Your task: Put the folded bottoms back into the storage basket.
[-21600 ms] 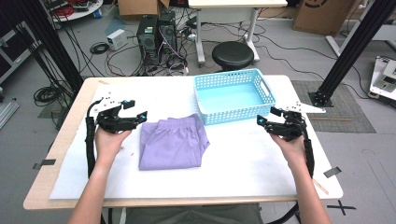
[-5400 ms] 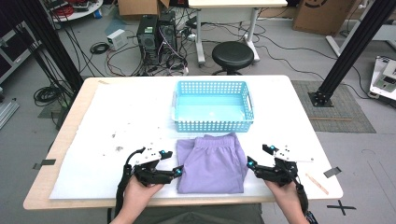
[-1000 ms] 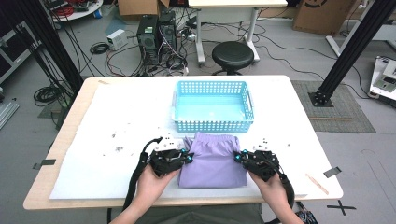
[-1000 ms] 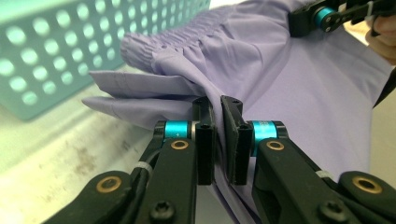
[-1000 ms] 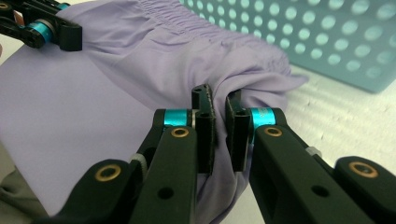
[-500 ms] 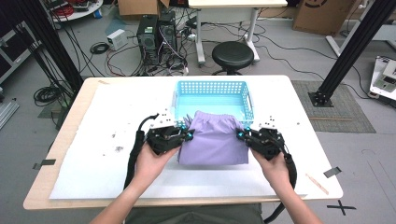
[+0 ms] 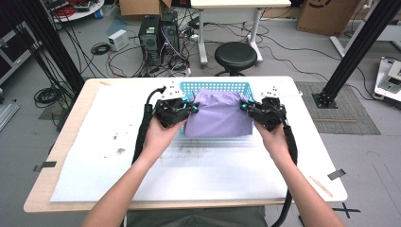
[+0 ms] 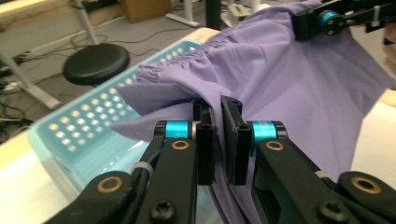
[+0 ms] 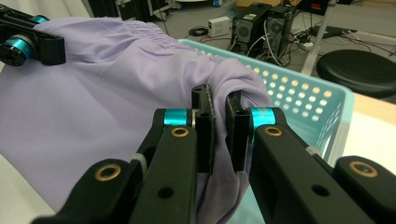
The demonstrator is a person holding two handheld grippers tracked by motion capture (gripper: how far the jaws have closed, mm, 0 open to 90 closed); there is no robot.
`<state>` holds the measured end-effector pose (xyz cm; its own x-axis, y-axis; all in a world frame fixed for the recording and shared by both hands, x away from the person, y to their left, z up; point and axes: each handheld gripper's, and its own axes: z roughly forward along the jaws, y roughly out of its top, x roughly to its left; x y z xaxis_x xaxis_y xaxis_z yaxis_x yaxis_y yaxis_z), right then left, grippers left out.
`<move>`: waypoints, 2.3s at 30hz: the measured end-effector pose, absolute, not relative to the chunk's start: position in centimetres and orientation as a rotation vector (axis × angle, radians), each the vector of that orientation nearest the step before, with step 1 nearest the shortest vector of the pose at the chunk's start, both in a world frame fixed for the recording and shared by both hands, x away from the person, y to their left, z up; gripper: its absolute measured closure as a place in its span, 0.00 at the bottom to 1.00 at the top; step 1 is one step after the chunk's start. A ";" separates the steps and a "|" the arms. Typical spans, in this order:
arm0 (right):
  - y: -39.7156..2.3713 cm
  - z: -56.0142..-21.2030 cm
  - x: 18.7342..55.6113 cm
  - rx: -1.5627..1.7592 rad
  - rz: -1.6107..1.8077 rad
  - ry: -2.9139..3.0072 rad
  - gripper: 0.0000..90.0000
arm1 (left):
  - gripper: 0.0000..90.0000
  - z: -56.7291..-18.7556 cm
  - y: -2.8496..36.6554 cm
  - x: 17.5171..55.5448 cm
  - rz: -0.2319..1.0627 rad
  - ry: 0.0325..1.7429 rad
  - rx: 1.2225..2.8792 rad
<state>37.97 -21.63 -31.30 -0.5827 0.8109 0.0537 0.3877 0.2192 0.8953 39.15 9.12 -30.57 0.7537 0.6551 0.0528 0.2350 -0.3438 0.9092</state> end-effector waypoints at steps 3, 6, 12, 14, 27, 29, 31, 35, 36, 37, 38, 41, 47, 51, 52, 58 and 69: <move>-21.4 -31.3 39.8 1.120 1.303 2.068 0.95 | 0.94 -30.7 8.8 40.9 0.536 0.704 1.917; -21.0 -31.6 42.3 1.113 1.275 2.069 0.95 | 0.94 -31.2 8.6 43.2 0.582 0.725 1.911; -20.4 -32.5 45.5 1.138 1.218 2.076 0.95 | 0.94 -32.4 8.5 46.0 0.585 0.770 1.923; -20.1 -33.0 46.4 1.149 1.188 2.083 0.95 | 0.94 -32.7 8.4 46.4 0.589 0.774 1.930; -20.9 -34.8 48.7 1.258 1.089 2.046 0.60 | 0.58 -35.0 9.5 48.7 0.656 0.880 1.928; -21.7 -34.4 48.3 1.265 1.119 2.032 0.54 | 0.55 -34.7 10.2 48.3 0.667 0.867 1.918; -22.0 -34.2 48.0 1.263 1.136 2.022 0.54 | 0.53 -34.4 10.8 47.7 0.682 0.846 1.918; -23.3 -33.8 46.6 1.228 1.175 2.008 0.52 | 0.50 -33.7 12.0 45.8 0.705 0.788 1.913; -23.6 -33.7 46.1 1.219 1.178 2.004 0.52 | 0.50 -33.6 12.3 45.3 0.706 0.775 1.915; -23.8 -33.7 45.7 1.206 1.177 1.997 0.51 | 0.50 -33.5 12.6 44.8 0.710 0.762 1.908; -24.1 -33.7 45.2 1.200 1.178 1.997 0.51 | 0.49 -33.5 12.9 44.3 0.708 0.749 1.908; -24.7 -33.7 43.9 1.191 1.166 2.028 0.46 | 0.49 -33.6 13.7 42.5 0.714 0.711 1.902; -25.9 -34.5 40.2 1.117 1.225 2.008 0.48 | 0.47 -34.6 15.1 39.1 0.707 0.666 1.887; -26.8 -35.3 37.3 1.109 1.265 1.972 0.42 | 0.39 -35.4 16.1 37.1 0.682 0.658 1.855; -26.8 -35.3 37.3 1.109 1.265 1.972 0.42 | 0.39 -35.7 16.3 36.7 0.669 0.661 1.835; -27.4 -37.1 34.8 1.116 1.296 1.972 0.36 | 0.37 -37.1 17.3 34.0 0.666 0.648 1.819; -28.3 -40.9 32.1 1.166 1.314 1.924 0.32 | 0.31 -40.9 18.9 31.2 0.669 0.683 1.840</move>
<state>32.08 -28.26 -40.94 -0.4875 0.8721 0.0424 0.3568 0.1546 0.9213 31.19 18.90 -40.94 0.6850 0.7158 0.1354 0.1507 -0.3211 0.9350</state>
